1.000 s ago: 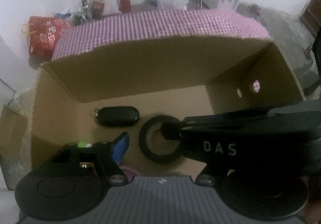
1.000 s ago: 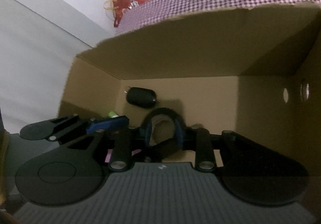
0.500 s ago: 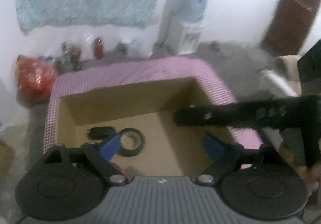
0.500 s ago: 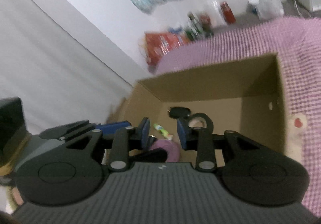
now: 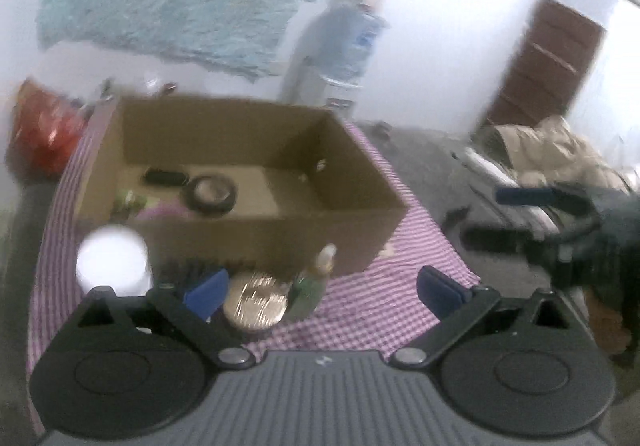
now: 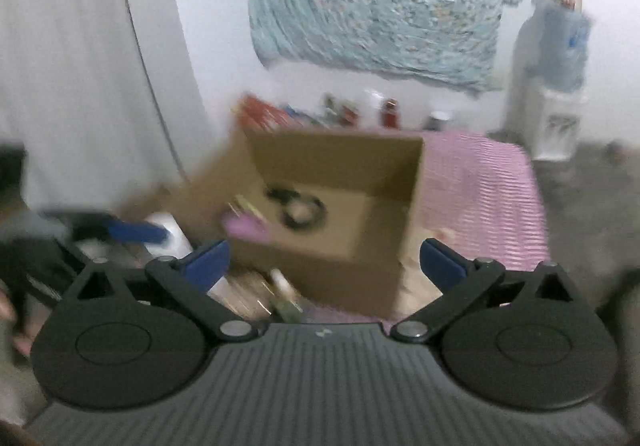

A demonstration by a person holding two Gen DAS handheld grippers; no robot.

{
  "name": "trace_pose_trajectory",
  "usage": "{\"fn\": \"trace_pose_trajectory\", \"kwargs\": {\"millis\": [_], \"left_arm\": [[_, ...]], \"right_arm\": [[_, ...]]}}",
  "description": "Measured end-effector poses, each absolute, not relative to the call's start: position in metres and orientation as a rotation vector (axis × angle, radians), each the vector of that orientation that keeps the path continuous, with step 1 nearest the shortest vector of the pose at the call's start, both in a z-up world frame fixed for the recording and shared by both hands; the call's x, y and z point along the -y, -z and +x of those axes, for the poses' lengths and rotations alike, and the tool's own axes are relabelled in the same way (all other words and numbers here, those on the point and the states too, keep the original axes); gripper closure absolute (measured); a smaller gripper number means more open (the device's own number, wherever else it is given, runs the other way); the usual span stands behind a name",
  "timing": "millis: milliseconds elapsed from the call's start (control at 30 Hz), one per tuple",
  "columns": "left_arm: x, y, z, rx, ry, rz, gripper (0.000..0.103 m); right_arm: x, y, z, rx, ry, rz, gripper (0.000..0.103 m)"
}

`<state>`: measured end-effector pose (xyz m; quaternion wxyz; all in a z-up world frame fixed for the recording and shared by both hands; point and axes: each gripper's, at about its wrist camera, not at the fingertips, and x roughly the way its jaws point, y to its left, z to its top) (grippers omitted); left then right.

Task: Organize rigid objects
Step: 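Withdraw the right gripper from the box, then reach the right gripper to the green dropper bottle and close on it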

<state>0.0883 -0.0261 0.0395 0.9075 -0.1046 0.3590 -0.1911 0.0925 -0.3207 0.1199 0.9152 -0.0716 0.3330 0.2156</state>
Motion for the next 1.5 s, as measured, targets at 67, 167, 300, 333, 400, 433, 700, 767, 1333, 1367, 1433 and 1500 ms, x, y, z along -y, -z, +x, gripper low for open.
{"fn": "trace_pose_trajectory", "kwargs": {"millis": [67, 167, 300, 333, 400, 433, 700, 767, 1333, 1367, 1433, 1500], "left_arm": [[0.021, -0.024, 0.082, -0.741, 0.358, -0.269, 0.002], [0.015, -0.005, 0.084, -0.767, 0.345, -0.341, 0.0], [0.009, 0.01, 0.088, -0.816, 0.364, -0.408, 0.0], [0.008, 0.012, 0.089, -0.817, 0.37, -0.411, 0.0], [0.004, 0.014, 0.085, -0.787, 0.399, -0.404, 0.0], [0.002, 0.013, 0.083, -0.766, 0.418, -0.401, 0.0], [0.01, 0.009, 0.066, -0.625, 0.466, -0.309, 0.0], [0.02, 0.009, 0.064, -0.599, 0.457, -0.254, 0.0], [0.106, 0.027, 0.09, -0.541, 0.407, 0.244, 0.032], [0.109, 0.029, 0.092, -0.551, 0.406, 0.247, 0.038], [0.111, 0.031, 0.095, -0.563, 0.403, 0.248, 0.045], [0.112, 0.033, 0.097, -0.567, 0.403, 0.249, 0.054]], "right_arm": [[0.31, -0.106, 0.085, -0.707, -0.422, -0.245, 0.001], [0.298, -0.091, 0.078, -0.747, -0.438, -0.298, 0.001], [0.294, -0.08, 0.084, -0.795, -0.446, -0.207, 0.001], [0.294, -0.08, 0.085, -0.79, -0.441, -0.186, 0.001], [0.296, -0.08, 0.082, -0.753, -0.423, -0.166, 0.001], [0.295, -0.08, 0.081, -0.727, -0.418, -0.172, 0.001], [0.298, -0.071, 0.084, -0.667, -0.479, -0.113, 0.001], [0.305, -0.066, 0.088, -0.652, -0.507, -0.007, 0.001], [0.277, -0.014, 0.145, -0.727, -0.547, 0.162, 0.038], [0.275, -0.011, 0.148, -0.733, -0.552, 0.155, 0.042], [0.269, -0.006, 0.154, -0.748, -0.564, 0.143, 0.054], [0.266, -0.001, 0.158, -0.751, -0.569, 0.138, 0.062]]}}
